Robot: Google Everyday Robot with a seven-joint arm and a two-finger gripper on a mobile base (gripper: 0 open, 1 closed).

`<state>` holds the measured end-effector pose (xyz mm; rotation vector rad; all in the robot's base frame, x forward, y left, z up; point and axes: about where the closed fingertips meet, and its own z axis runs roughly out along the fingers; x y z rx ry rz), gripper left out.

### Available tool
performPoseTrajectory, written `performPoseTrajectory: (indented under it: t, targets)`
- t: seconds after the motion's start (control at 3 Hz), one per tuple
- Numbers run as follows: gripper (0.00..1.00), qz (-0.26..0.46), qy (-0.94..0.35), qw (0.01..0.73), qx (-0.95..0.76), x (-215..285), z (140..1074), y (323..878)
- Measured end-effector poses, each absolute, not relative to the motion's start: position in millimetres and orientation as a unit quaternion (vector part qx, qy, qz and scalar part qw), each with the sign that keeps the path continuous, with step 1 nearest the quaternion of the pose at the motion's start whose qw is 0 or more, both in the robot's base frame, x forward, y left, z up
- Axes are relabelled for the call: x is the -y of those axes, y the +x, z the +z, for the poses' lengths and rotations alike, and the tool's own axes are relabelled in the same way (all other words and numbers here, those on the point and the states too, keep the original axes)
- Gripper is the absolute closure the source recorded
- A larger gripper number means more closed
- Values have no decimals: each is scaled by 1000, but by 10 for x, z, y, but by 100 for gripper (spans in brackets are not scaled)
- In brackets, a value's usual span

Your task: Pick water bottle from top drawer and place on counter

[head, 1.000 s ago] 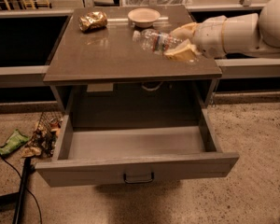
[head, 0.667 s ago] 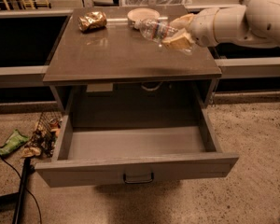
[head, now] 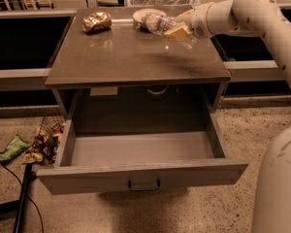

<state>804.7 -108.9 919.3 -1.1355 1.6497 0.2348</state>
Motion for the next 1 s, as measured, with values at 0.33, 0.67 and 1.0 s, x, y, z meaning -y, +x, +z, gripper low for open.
performPoseTrajectory:
  t: [0.33, 0.67, 1.0]
  targets:
    - [100, 75, -393, 537, -743, 1359, 9092, 8280]
    - [100, 63, -327, 532, -779, 1546, 8943, 8369]
    - [82, 69, -279, 513, -809, 1682, 8761, 8430]
